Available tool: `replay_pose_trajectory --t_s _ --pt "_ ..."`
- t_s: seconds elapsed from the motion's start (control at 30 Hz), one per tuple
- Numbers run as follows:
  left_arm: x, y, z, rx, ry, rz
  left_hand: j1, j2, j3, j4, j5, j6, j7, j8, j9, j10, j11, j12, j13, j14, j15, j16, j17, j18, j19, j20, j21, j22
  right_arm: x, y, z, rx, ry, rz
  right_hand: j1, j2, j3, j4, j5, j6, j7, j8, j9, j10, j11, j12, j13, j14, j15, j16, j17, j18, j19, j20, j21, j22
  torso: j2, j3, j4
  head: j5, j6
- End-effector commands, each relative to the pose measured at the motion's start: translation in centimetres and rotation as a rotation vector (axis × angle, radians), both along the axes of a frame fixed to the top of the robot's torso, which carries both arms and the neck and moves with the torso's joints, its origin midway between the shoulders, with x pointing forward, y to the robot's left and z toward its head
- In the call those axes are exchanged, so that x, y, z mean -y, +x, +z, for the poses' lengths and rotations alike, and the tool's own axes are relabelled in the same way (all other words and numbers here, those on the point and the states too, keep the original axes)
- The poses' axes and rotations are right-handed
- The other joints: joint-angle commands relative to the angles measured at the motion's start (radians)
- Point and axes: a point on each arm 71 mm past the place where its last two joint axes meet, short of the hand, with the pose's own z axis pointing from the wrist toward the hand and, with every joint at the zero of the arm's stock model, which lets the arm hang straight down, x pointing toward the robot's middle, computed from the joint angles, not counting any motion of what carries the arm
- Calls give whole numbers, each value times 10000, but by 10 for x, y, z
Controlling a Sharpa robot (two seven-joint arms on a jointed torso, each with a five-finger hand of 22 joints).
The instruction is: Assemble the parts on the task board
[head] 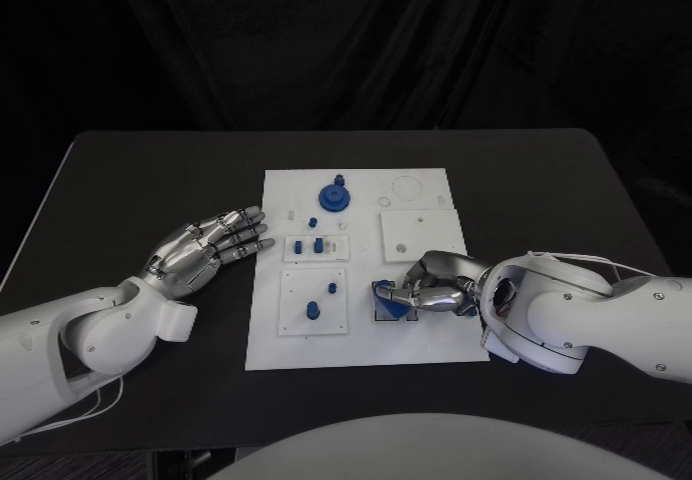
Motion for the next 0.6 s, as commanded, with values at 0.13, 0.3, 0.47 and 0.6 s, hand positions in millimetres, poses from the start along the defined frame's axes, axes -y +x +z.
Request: replay_pose_trajectory --t_s 0.13,0.3,0.47,0.6 --pt "1 -1 0 3 -157 -77 -88 -39 46 -13 46 57 249 46 8 67 -21 35 15 -25 -2 36 9 -167 31 -3 -33 -15 0 2 0 279 71 50 -364 269 -750 1 -881 -24 86 -131 -19 1051 111 27 2630 845 69 -77 1575 -23 331 84 -122 2049 3 3 -10 39 0" --pt "1 -1 0 -12 -157 -90 -88 -39 46 -13 46 57 249 46 8 67 -21 35 15 -25 -2 36 9 -167 31 -3 -33 -15 0 3 0 384 125 14 -383 461 -1245 3 -1400 -35 106 -194 -34 1051 128 27 2630 844 86 -80 1569 -17 322 101 -145 2043 6 2 -3 42 0" --pt "1 -1 -1 -24 -157 -99 -87 -41 64 -21 54 57 252 47 7 91 -19 53 19 -22 -2 42 10 -167 30 -3 -35 -17 1 3 1 459 179 17 -319 492 -1469 -6 -1603 -27 109 -218 -44 1051 135 27 2630 844 89 -79 1569 -18 324 107 -143 2044 5 6 -1 44 0" --pt "1 -1 -1 -39 -159 -110 -87 -41 64 -21 54 57 252 47 7 91 -19 53 19 -22 -2 42 10 -167 30 -3 -35 -17 3 2 2 541 275 84 364 557 -1661 -64 -845 46 89 -218 -41 1051 123 27 2630 845 82 -77 1570 -28 342 102 -102 2058 3 2 -17 91 0"
